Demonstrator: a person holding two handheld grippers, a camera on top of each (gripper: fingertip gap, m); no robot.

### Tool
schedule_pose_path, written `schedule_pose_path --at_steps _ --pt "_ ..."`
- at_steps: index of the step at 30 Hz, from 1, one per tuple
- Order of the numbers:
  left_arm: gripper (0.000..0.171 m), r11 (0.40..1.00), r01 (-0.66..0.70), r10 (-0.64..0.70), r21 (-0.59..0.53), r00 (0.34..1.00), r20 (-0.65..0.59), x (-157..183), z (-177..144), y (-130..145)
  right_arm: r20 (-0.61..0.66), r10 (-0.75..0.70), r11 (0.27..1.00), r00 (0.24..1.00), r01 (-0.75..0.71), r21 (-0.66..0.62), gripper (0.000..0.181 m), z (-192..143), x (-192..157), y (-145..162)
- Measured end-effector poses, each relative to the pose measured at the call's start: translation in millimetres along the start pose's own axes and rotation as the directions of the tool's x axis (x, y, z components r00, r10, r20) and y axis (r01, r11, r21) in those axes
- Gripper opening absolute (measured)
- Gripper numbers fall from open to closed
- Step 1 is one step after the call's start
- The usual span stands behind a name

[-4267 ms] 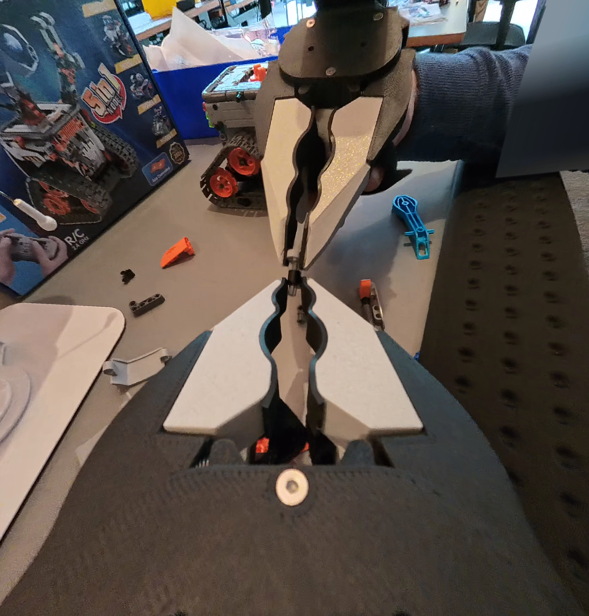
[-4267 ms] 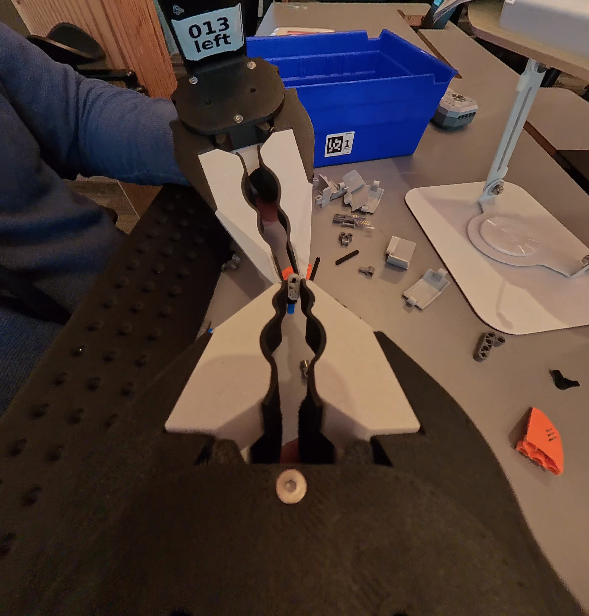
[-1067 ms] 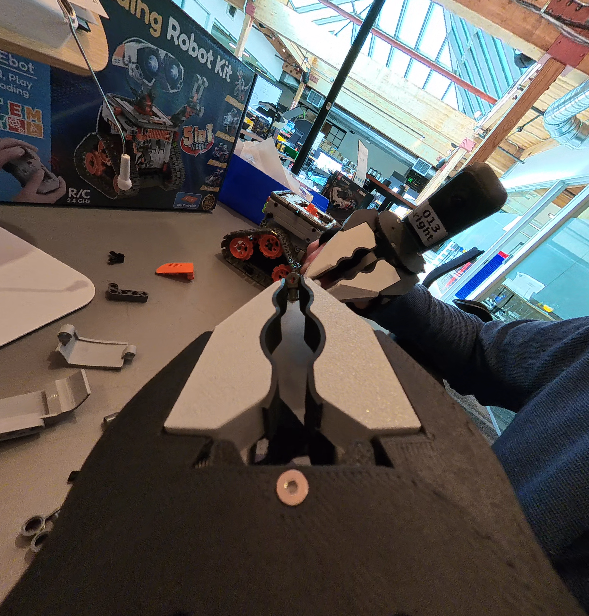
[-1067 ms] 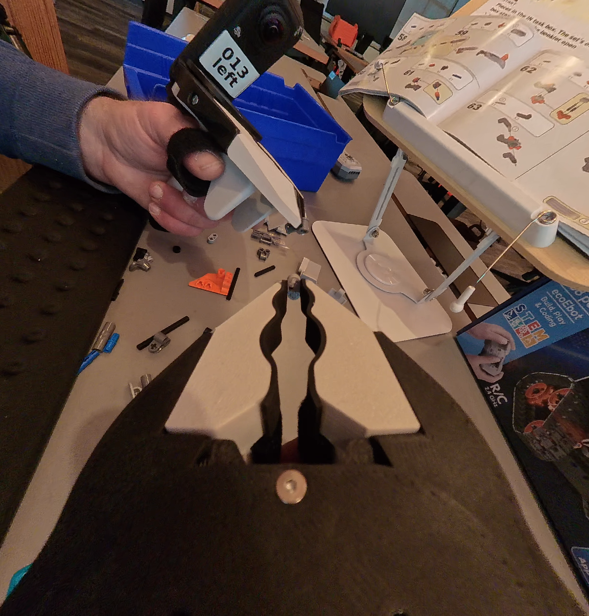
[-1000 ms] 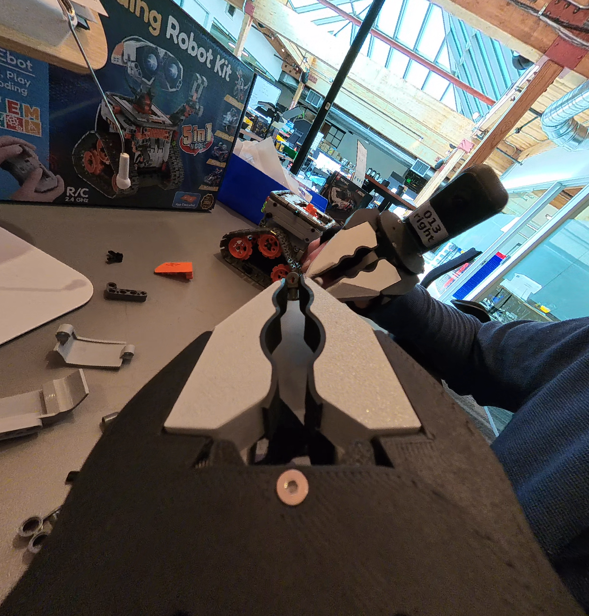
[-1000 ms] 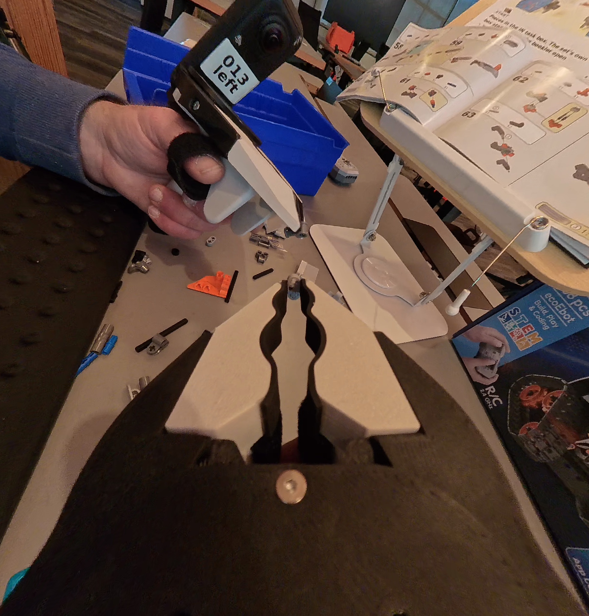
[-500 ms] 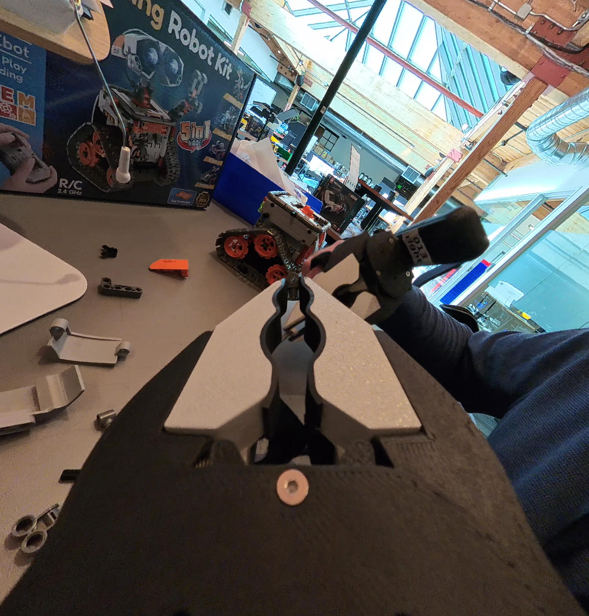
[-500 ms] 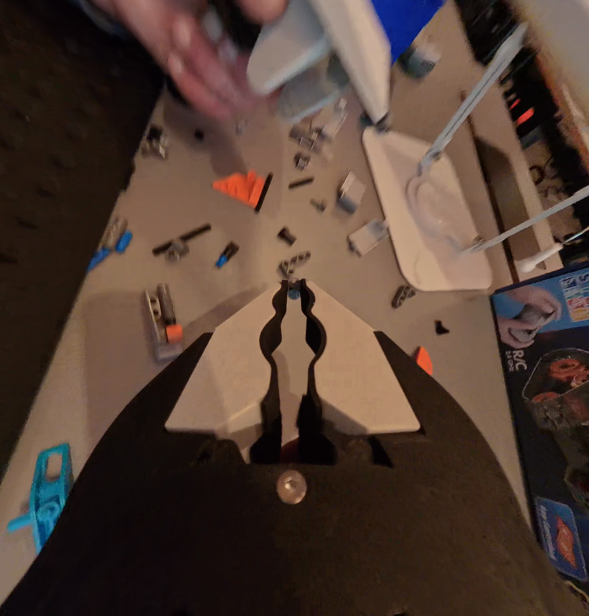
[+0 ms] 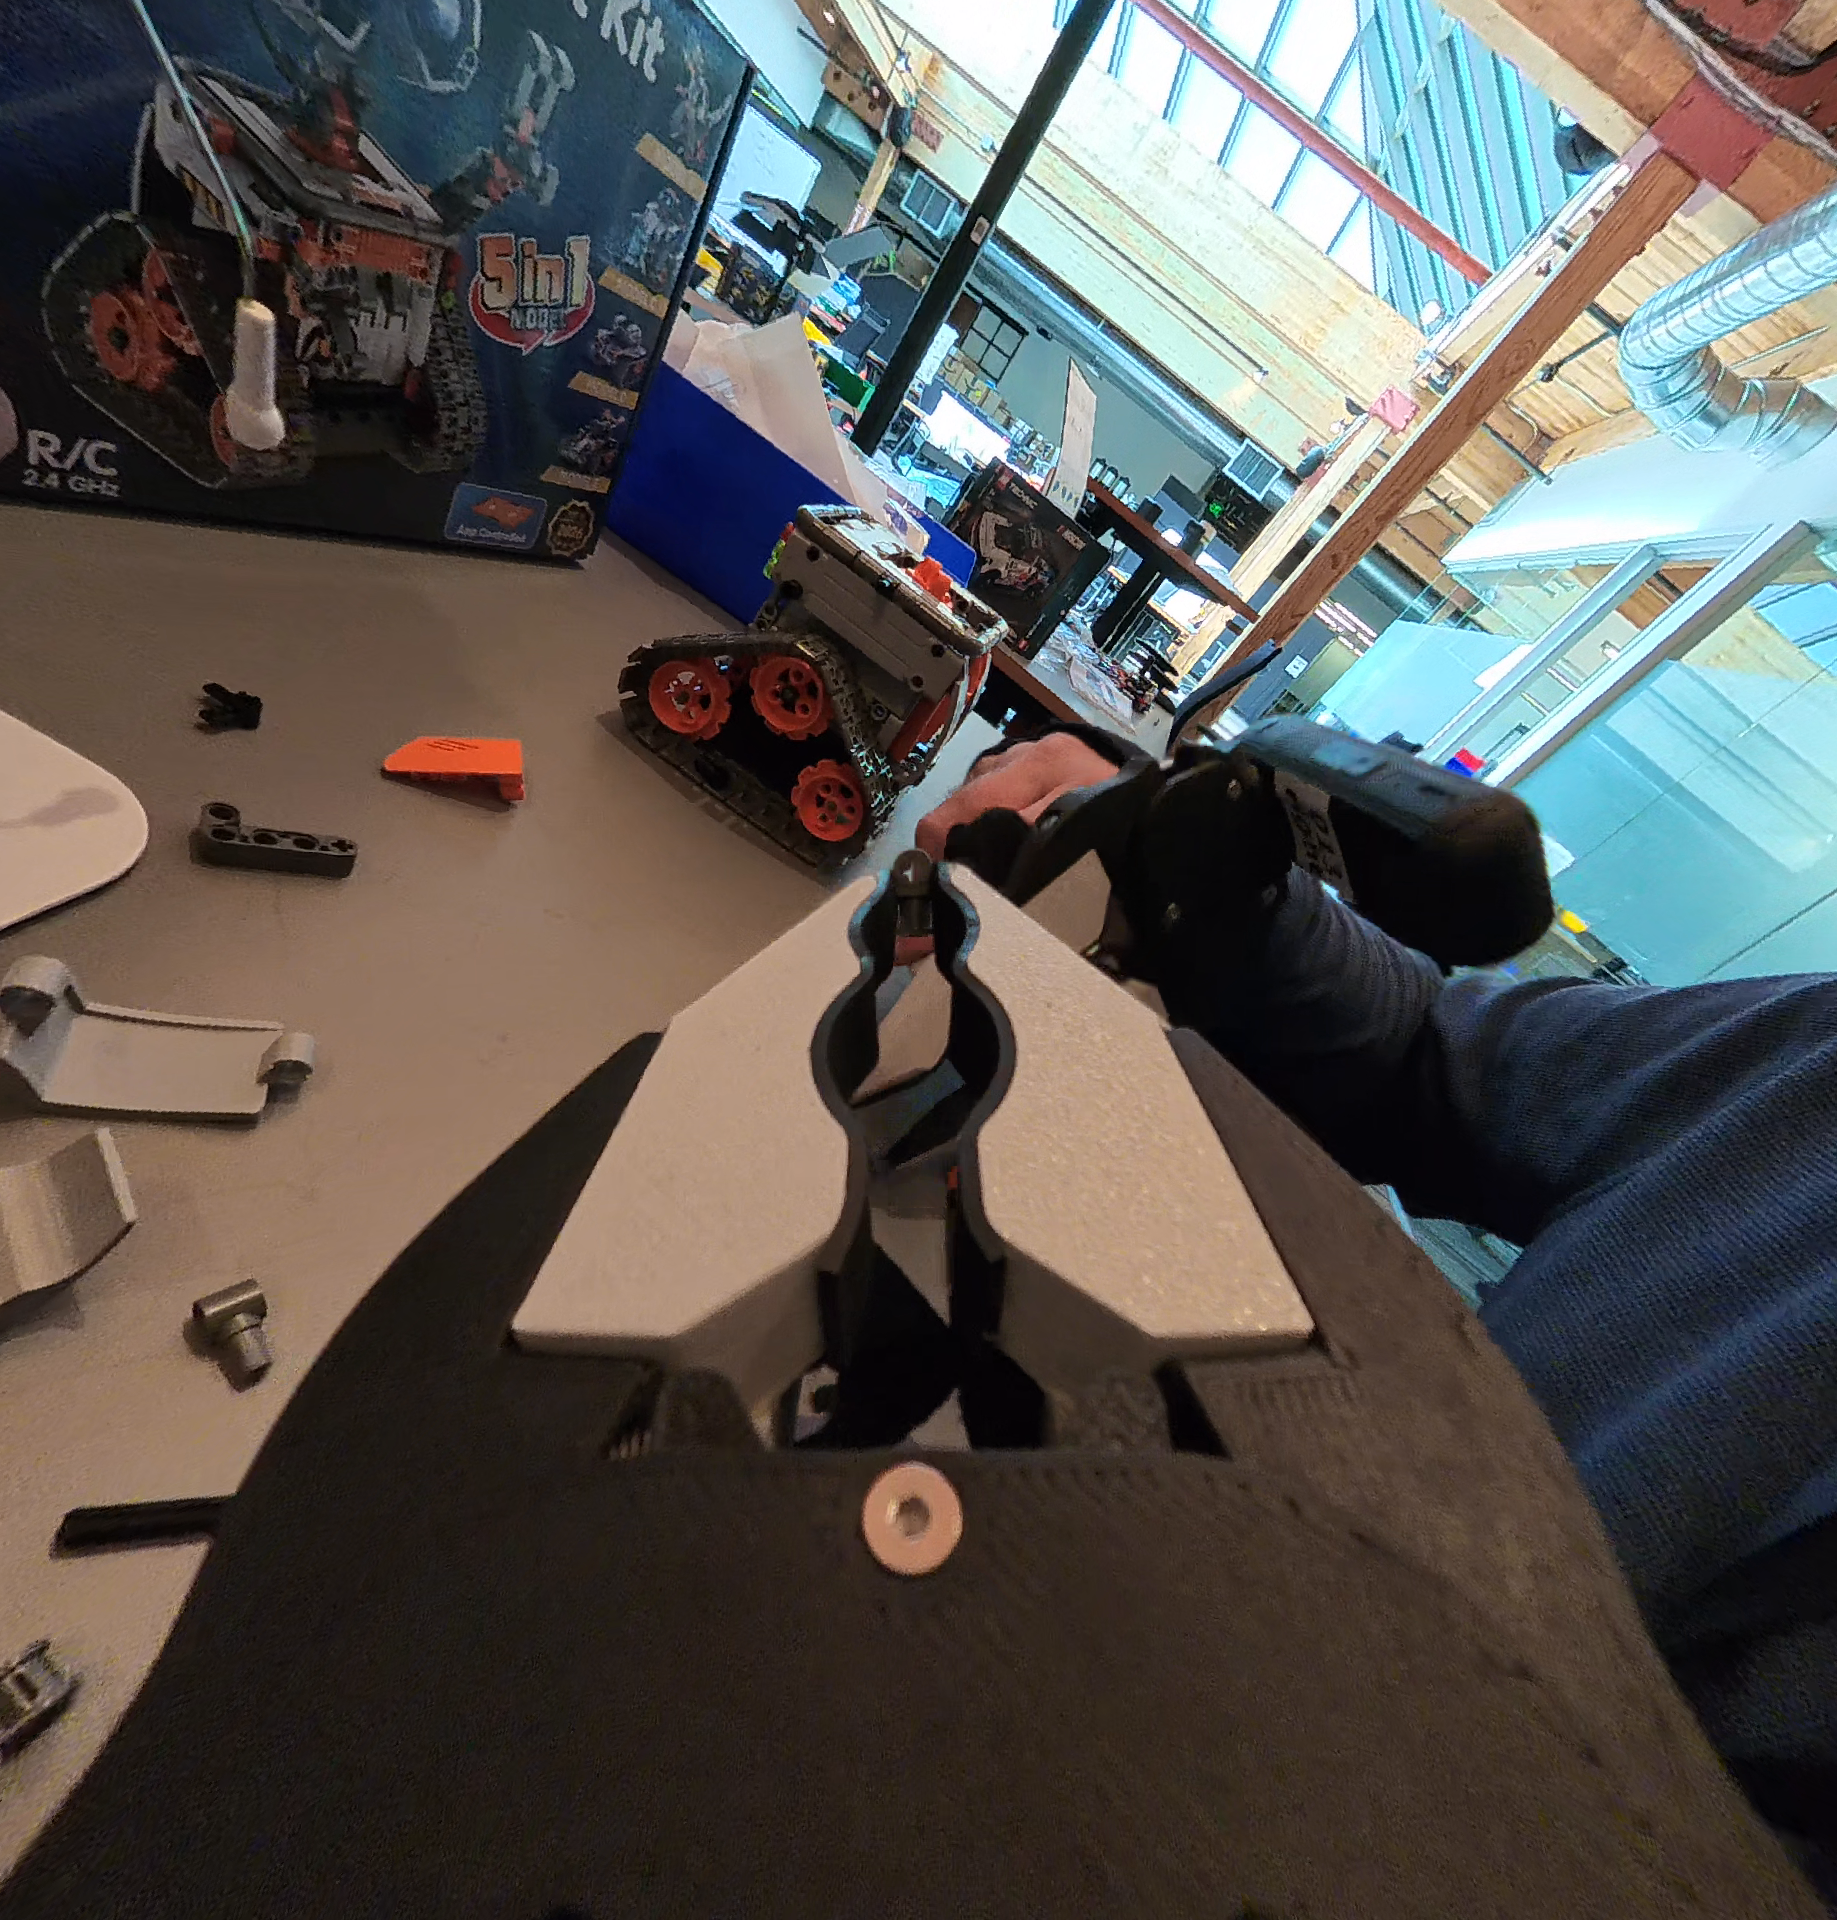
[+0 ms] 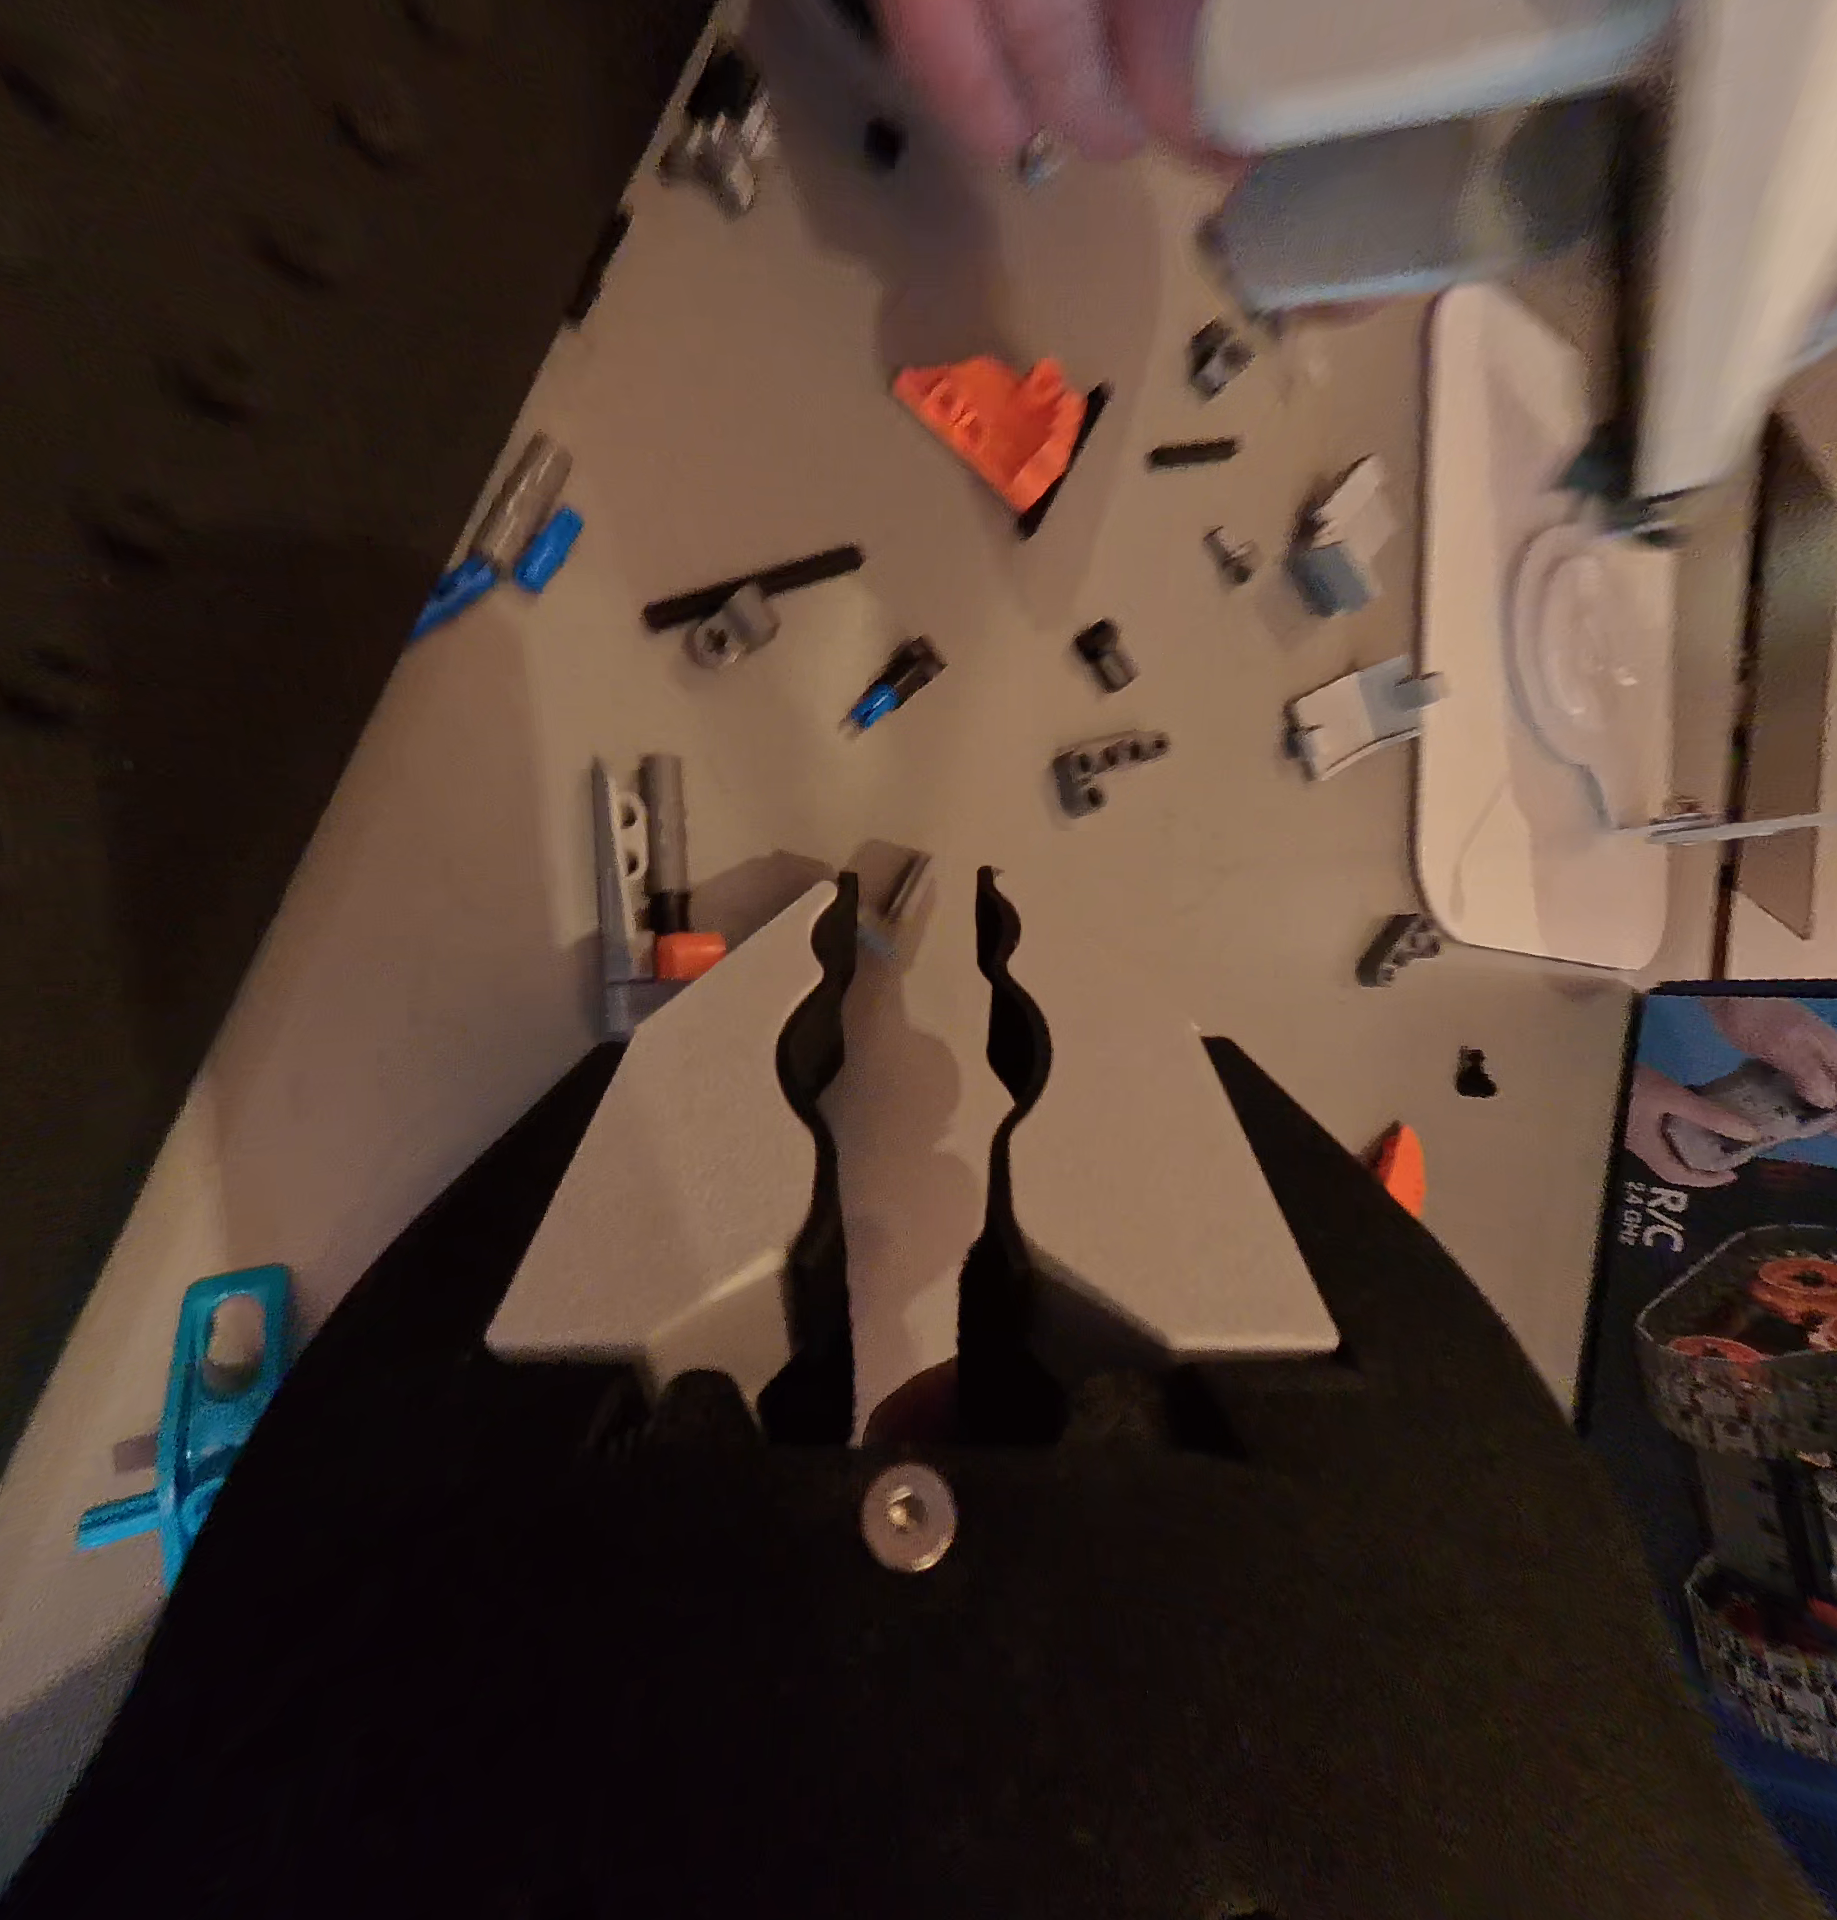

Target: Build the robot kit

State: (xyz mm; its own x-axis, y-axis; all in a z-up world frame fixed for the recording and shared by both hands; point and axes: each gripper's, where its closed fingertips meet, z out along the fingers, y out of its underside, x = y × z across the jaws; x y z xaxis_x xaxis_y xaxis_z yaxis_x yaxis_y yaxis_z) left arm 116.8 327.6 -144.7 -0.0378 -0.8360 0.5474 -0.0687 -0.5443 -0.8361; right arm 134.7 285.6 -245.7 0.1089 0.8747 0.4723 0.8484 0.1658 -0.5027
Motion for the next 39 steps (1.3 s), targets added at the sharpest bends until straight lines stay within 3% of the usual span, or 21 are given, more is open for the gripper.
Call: schedule_pose_path --at_steps 3,8,16,20,26,30,32,35,39 --pt "0.005 0.999 0.039 -0.039 0.005 0.998 -0.056 7 2 0 -0.14 0.102 0.988 0.985 -0.084 0.13 0.013 -18 33 -19" --pt "0.005 0.989 0.143 -0.138 0.023 0.977 -0.163 18 3 -3 -0.345 0.237 0.927 0.908 -0.106 0.359 0.026 -56 79 -49" --pt "0.006 0.978 0.205 -0.193 0.048 0.962 -0.192 19 6 -6 -0.439 0.236 0.925 0.867 -0.063 0.375 0.026 -51 83 -74" --pt "0.005 0.974 0.22 -0.204 0.056 0.956 -0.209 22 7 -7 -0.473 0.238 0.932 0.849 -0.062 0.358 0.014 -48 86 -75" --pt "0.009 0.981 0.19 -0.179 0.043 0.967 -0.183 20 7 -8 -0.455 0.25 0.927 0.855 -0.076 0.368 0.014 -50 87 -72" --pt "0.016 1.0 0.03 -0.03 0.004 0.997 -0.069 12 -2 -8 -0.407 0.26 0.928 0.876 -0.11 0.357 0.014 -55 88 -54" --pt "0.018 0.983 -0.136 0.143 -0.121 0.988 0.051 1 -2 9 -0.347 0.265 0.929 0.9 -0.141 0.343 0.014 -55 83 -42" --pt "0.018 0.885 -0.316 0.363 -0.341 0.928 0.082 -6 -2 41 -0.282 0.269 0.937 0.921 -0.182 0.299 0.014 -54 77 -25" --pt "0.022 0.725 -0.414 0.523 -0.551 0.851 0.049 -19 -7 73 -0.222 0.263 0.943 0.939 -0.203 0.263 0.014 -48 69 -11"
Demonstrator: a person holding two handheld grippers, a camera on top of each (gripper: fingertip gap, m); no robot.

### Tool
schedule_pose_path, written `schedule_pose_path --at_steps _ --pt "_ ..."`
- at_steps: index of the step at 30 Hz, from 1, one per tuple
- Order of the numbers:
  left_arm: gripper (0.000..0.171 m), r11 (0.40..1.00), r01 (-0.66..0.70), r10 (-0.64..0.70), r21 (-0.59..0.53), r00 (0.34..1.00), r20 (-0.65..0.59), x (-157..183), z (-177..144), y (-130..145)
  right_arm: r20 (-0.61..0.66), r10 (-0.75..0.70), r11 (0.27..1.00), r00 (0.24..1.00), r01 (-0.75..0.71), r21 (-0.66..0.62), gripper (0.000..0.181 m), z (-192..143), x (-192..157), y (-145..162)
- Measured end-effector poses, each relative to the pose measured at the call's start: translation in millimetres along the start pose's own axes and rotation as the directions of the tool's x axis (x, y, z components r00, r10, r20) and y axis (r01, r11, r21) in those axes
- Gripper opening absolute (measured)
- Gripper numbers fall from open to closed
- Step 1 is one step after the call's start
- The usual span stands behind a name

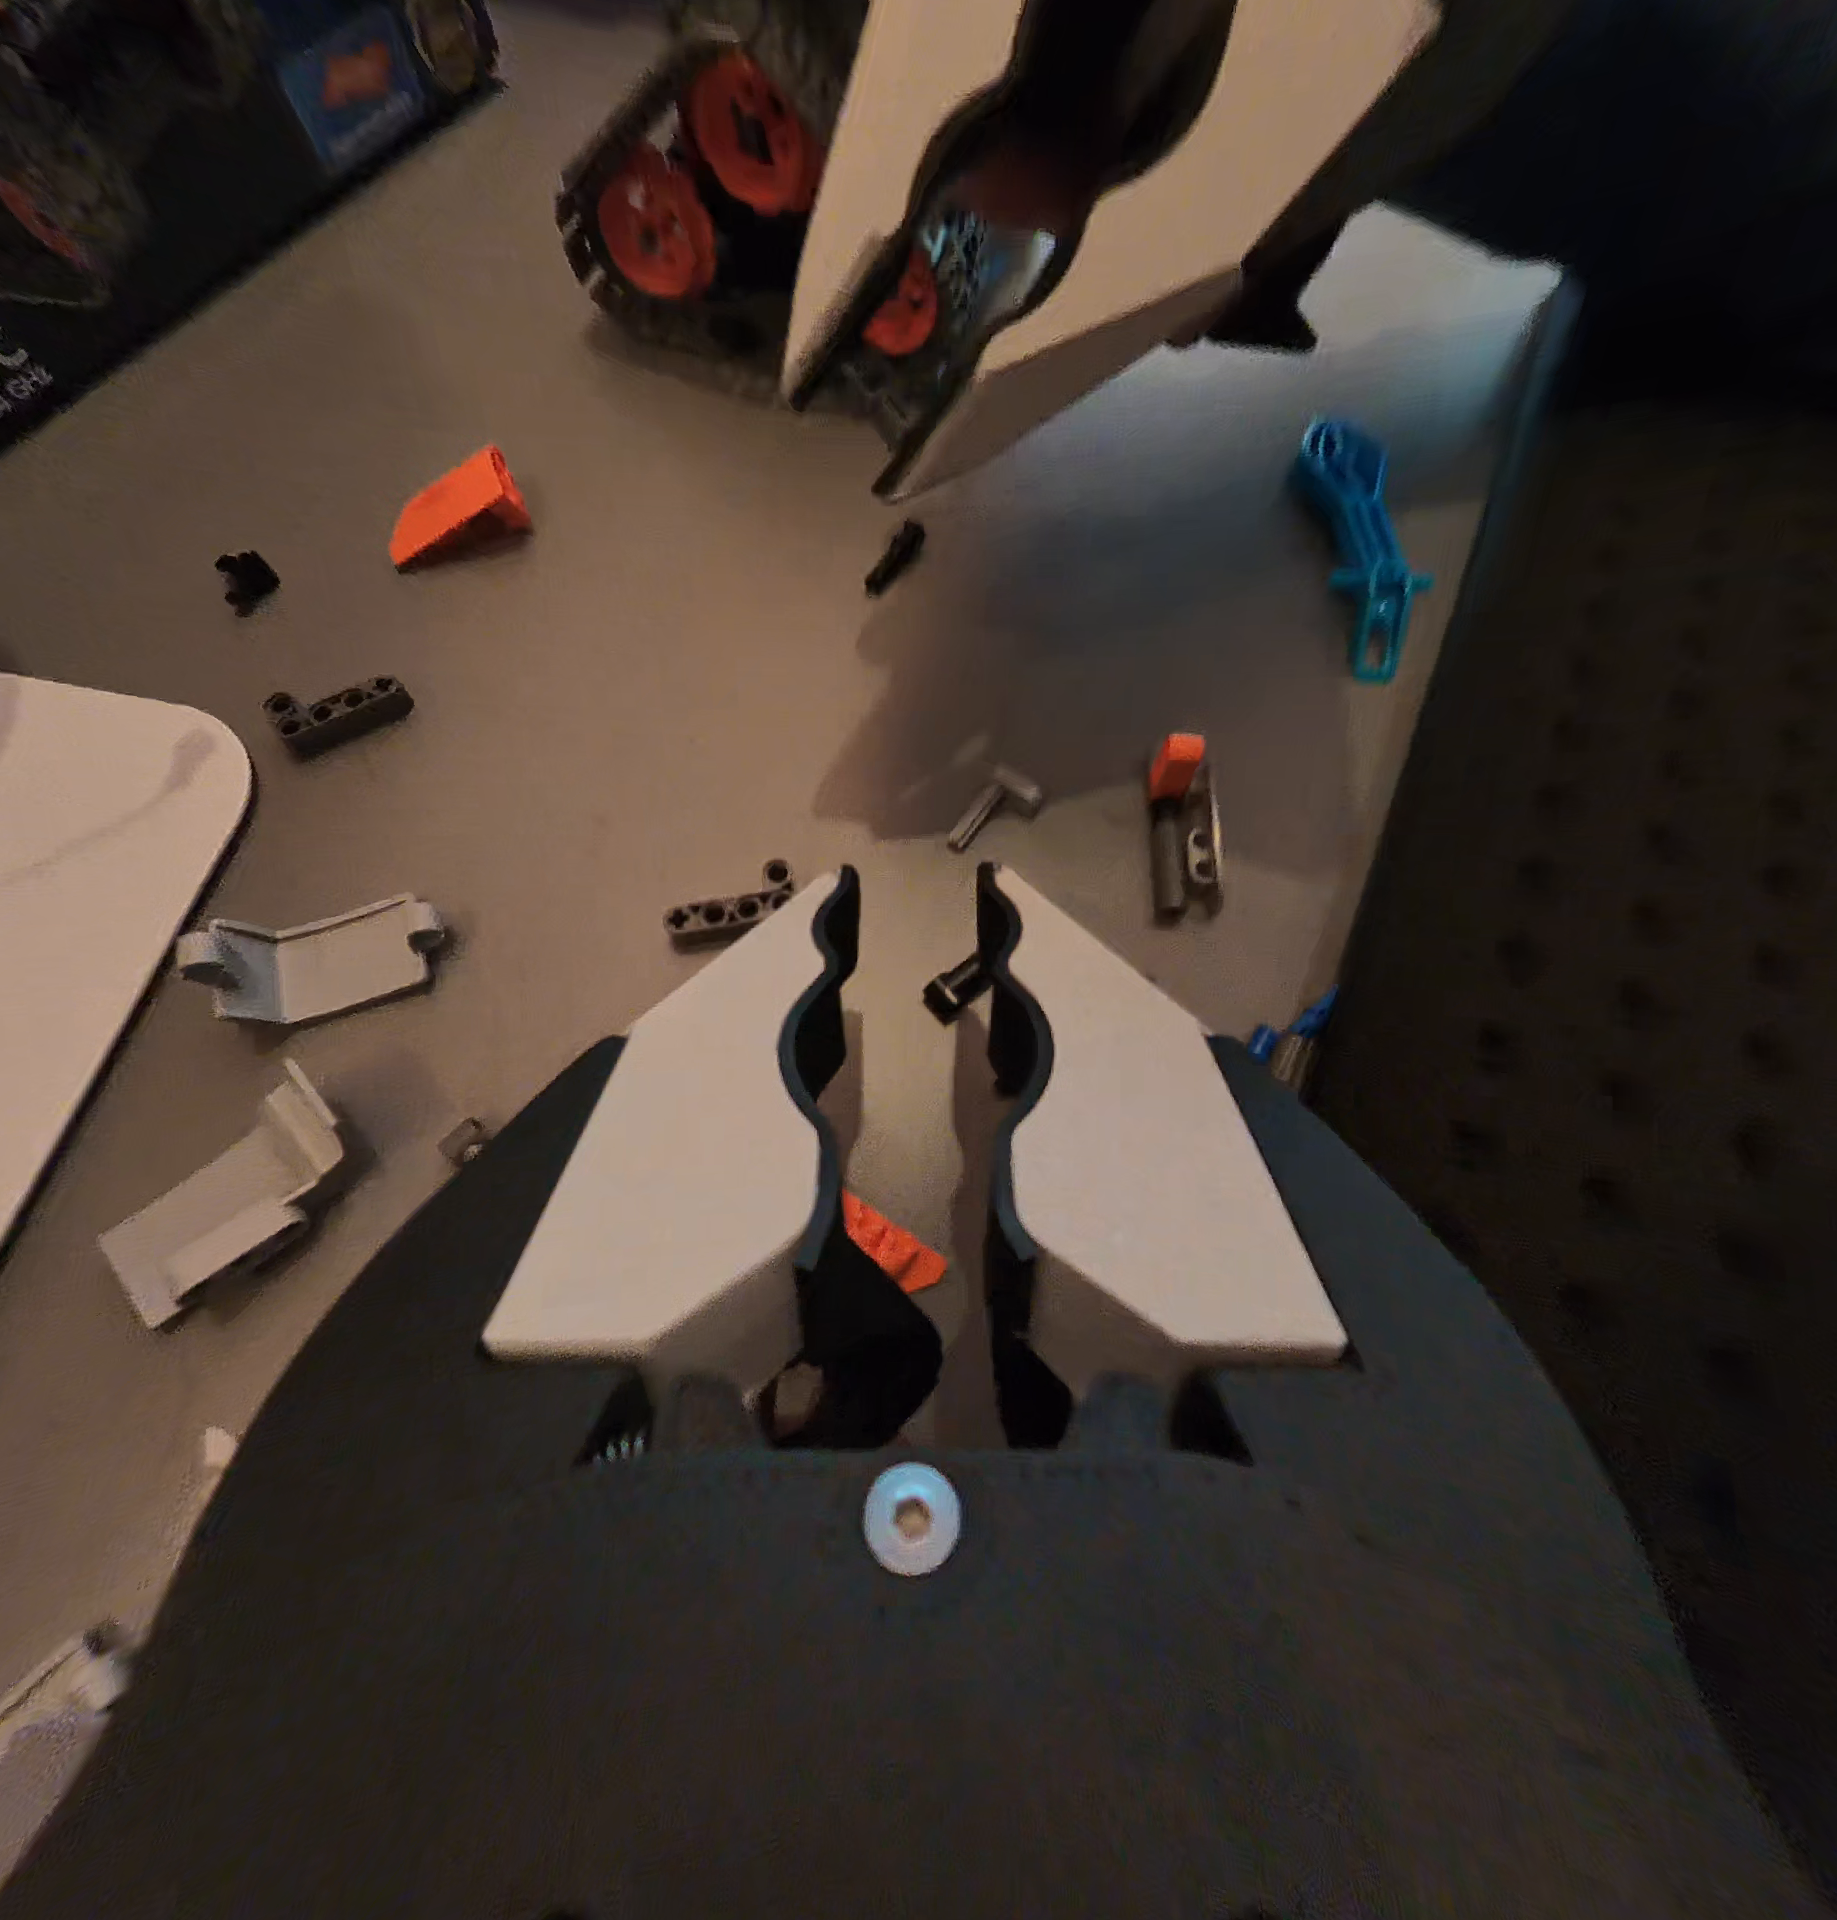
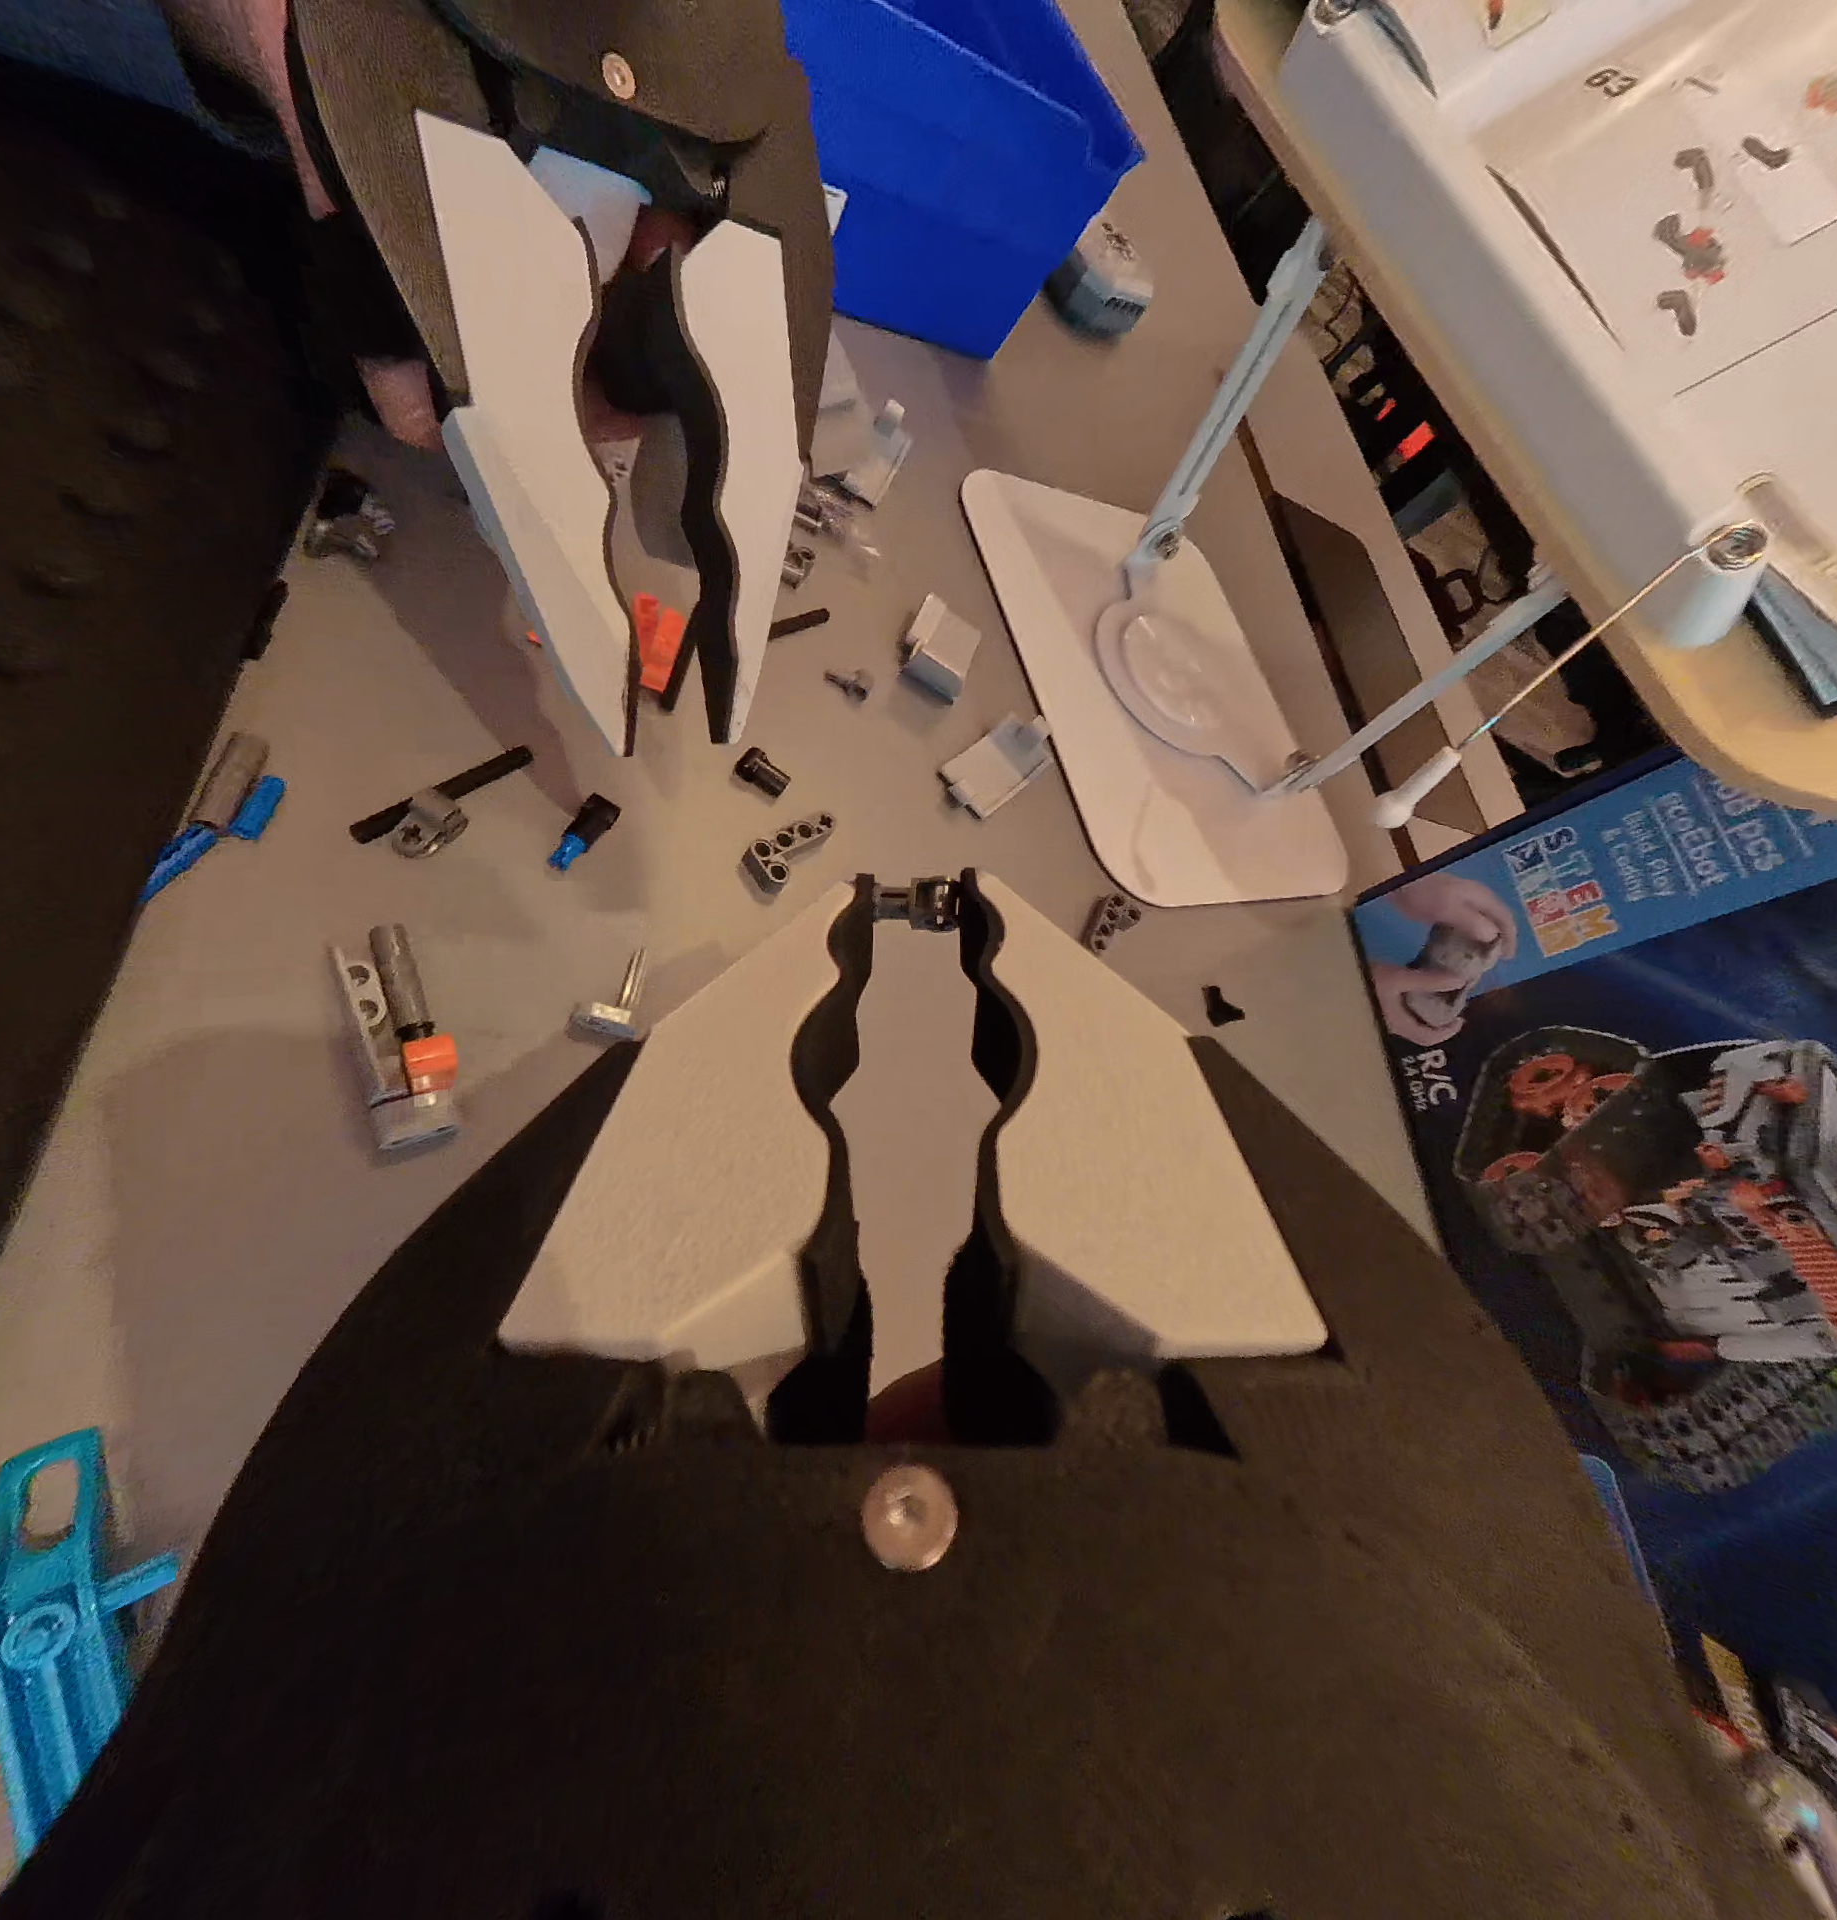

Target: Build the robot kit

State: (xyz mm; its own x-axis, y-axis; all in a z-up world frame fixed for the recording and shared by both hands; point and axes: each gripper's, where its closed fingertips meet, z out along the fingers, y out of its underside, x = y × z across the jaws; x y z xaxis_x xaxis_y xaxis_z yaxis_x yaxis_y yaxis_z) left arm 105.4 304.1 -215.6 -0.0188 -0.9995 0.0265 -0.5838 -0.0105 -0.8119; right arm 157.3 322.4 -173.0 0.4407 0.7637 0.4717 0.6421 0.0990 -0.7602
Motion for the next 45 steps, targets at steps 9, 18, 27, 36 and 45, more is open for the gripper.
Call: schedule_pose_path --at_steps 9,18,27,36,45 --pt "0.031 0.904 -0.342 0.333 -0.257 0.939 -0.08 9 9 34 0.1 -0.002 1.0 0.995 0.004 -0.015 0.014 7 -20 4" --pt "0.008 0.891 -0.368 0.349 -0.266 0.93 -0.117 10 22 37 0.118 0.006 1.0 0.993 -0.005 -0.014 0.014 9 -23 6" --pt "0.007 0.899 -0.357 0.347 -0.254 0.934 -0.081 11 23 36 0.128 0.021 1.0 0.992 -0.02 -0.014 0.013 7 -21 10" --pt "0.015 0.906 -0.351 0.345 -0.238 0.936 -0.066 9 24 34 0.156 0.017 1.0 0.988 -0.014 -0.017 0.013 5 -25 13" --pt "0.02 0.89 -0.391 0.388 -0.235 0.92 -0.063 10 28 22 0.157 0.006 1.0 0.988 -0.003 -0.023 0.013 1 -24 13"
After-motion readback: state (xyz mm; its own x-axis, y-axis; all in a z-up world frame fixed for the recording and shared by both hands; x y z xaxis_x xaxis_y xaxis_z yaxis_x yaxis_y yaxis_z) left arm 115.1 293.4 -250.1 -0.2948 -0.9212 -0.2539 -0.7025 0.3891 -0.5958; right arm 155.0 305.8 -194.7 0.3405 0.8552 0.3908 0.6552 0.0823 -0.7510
